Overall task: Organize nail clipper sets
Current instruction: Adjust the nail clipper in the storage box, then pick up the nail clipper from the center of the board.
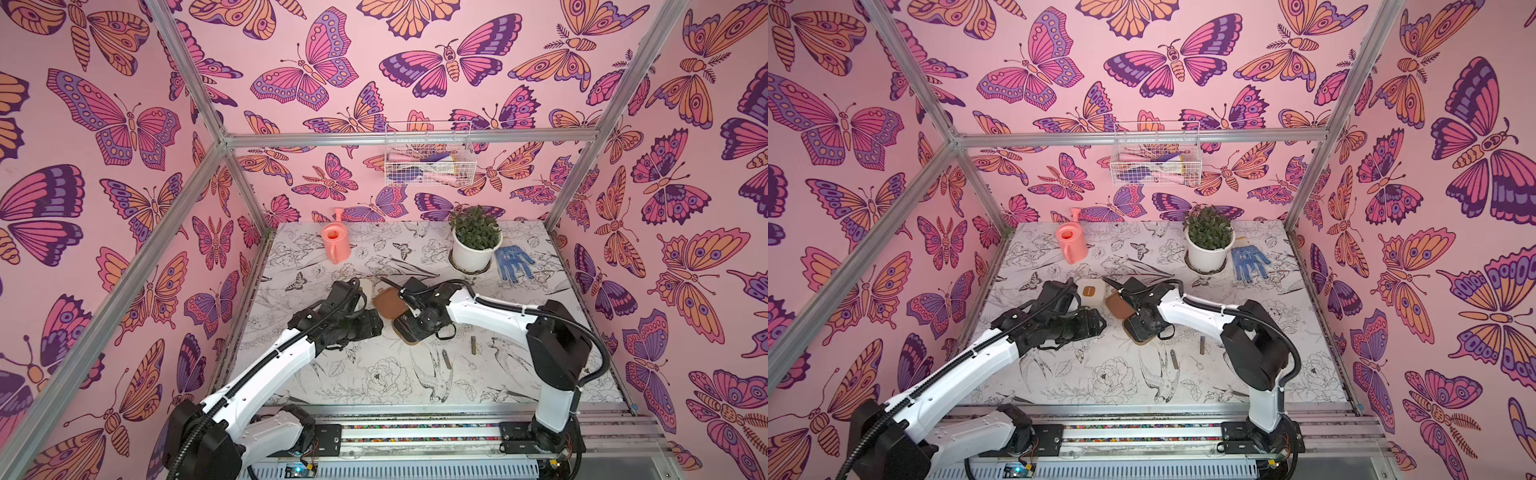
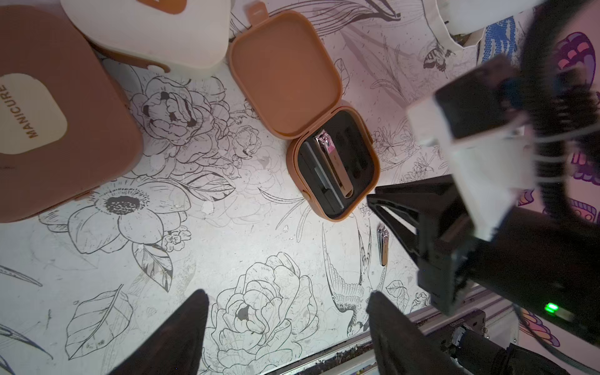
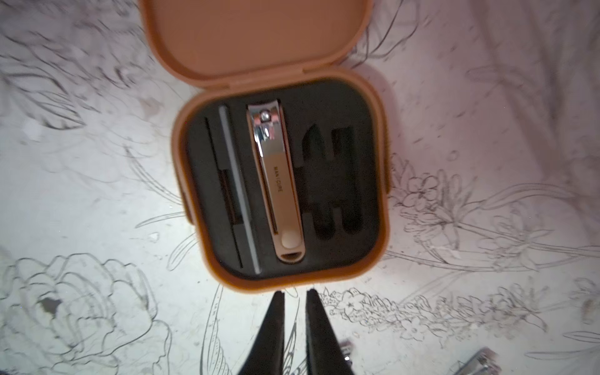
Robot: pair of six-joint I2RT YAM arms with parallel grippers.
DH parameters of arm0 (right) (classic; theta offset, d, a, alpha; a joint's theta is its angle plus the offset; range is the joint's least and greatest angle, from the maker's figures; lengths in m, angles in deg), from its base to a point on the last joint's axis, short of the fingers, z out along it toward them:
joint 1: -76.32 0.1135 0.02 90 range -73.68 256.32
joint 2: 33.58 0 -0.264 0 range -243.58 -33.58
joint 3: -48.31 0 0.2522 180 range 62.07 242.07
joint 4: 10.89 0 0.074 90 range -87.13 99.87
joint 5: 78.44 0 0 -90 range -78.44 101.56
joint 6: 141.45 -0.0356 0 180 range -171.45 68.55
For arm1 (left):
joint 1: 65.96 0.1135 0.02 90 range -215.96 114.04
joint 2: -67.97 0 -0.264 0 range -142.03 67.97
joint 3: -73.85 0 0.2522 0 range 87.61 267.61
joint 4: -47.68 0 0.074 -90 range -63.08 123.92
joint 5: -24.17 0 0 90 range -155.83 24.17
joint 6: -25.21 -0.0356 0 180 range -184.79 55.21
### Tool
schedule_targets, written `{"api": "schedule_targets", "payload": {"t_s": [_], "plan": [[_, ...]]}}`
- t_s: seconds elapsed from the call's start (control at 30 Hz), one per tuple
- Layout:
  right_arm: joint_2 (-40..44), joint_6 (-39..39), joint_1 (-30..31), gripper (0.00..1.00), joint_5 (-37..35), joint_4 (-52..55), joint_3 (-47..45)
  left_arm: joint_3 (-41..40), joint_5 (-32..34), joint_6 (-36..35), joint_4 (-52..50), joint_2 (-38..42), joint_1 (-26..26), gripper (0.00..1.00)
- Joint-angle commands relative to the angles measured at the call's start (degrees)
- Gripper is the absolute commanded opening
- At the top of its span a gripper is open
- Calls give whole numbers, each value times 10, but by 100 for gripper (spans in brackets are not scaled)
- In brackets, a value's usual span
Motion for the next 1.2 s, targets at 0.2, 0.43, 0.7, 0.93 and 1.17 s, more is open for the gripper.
{"api": "schedule_targets", "payload": {"t_s": [0.2, 0.43, 0.7, 0.93, 1.17], "plan": [[132, -28, -20, 30, -40, 34, -94, 7, -19, -9, -3, 2, 0, 79], [198, -67, -22, 41, -14, -4, -209, 8, -21, -22, -4, 24, 0, 80], [197, -106, -10, 49, 27, -84, -281, 6, -20, -18, -3, 34, 0, 80], [164, -118, 7, 41, 24, -99, -290, 2, -19, -15, -4, 34, 0, 80], [149, -126, 10, 37, 9, -100, -290, 2, -18, -16, -3, 31, 0, 80]]}}
